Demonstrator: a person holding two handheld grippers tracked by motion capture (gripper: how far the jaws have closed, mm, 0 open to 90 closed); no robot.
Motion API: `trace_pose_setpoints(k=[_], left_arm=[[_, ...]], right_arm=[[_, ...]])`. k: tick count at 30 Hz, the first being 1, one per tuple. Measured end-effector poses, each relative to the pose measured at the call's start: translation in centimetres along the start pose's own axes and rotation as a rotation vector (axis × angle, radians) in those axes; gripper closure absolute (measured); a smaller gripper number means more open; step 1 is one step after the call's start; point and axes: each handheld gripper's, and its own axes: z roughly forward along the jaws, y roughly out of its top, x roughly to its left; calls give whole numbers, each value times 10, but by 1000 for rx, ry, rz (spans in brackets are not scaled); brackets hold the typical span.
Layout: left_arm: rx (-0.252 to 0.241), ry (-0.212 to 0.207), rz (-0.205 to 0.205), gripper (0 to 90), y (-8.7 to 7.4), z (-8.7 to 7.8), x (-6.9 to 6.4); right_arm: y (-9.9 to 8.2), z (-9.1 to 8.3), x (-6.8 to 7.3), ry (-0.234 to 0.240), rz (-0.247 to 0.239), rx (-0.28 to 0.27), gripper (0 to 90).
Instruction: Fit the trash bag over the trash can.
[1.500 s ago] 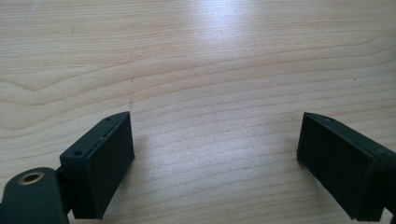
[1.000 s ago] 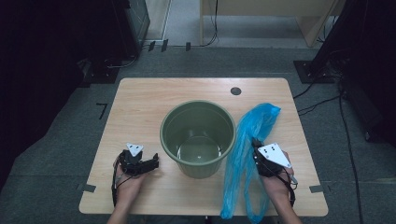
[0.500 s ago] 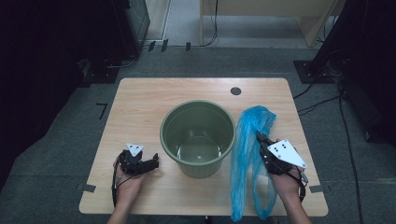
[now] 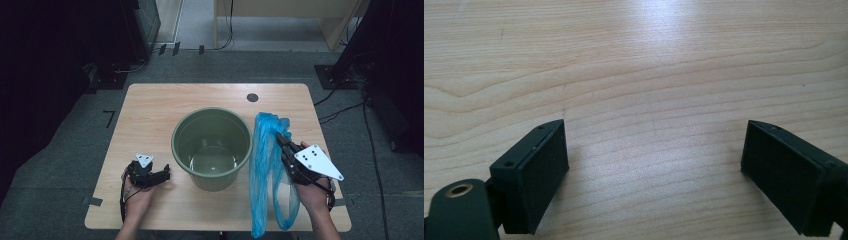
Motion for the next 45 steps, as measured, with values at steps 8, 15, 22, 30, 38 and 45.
trace_pose_setpoints(k=[8,15,22,30,38,45], left_arm=[[0,-1,1,112,0,0,0],[-1,-1,0,116,0,0,0],[-2,-2,1,119,0,0,-1],[-3,-2,2,120,0,0,-1],[-3,-1,0,120,0,0,-1],[-3,0,-1,120,0,0,-1]], right_arm=[[17,0,3,9,-17,-37,900],[29,2,7,9,-26,-61,900],[42,1,11,25,-54,-89,900],[60,-6,5,70,-75,-149,900],[75,-15,1,114,-61,-194,900],[87,-27,1,169,-78,-222,900]])
